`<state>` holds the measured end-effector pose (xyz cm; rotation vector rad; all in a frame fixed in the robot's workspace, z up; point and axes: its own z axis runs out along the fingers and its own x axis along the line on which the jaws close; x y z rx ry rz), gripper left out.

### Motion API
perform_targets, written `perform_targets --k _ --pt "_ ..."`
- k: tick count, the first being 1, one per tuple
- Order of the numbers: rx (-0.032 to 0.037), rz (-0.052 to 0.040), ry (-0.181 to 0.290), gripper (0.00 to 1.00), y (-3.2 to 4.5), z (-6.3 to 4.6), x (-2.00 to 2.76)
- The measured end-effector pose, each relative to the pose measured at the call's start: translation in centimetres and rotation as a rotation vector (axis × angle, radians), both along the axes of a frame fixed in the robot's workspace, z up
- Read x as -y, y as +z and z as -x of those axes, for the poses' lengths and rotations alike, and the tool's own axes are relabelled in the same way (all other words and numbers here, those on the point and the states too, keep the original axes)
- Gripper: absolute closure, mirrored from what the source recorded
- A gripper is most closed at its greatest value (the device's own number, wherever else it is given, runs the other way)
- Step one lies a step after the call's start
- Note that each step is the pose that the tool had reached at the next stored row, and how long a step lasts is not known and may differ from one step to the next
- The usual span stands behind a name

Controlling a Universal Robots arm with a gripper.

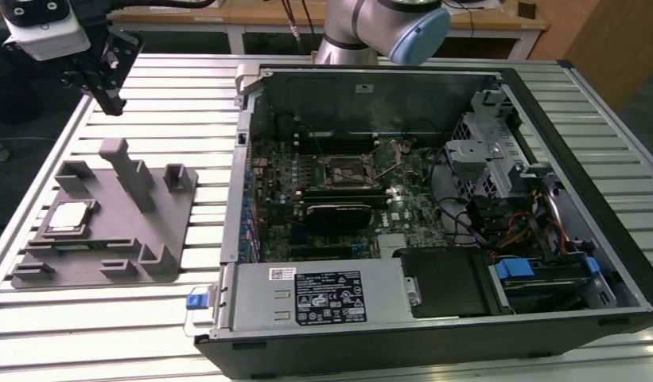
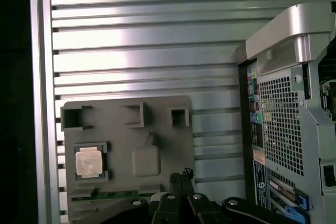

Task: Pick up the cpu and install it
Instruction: 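Reach for the cpu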

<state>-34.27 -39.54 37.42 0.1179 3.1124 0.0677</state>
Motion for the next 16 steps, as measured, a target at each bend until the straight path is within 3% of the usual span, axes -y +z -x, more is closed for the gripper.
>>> perform_targets --k 16 --pt "0.0002 -0.0001 0.000 0.89 -0.88 2.8 0.00"
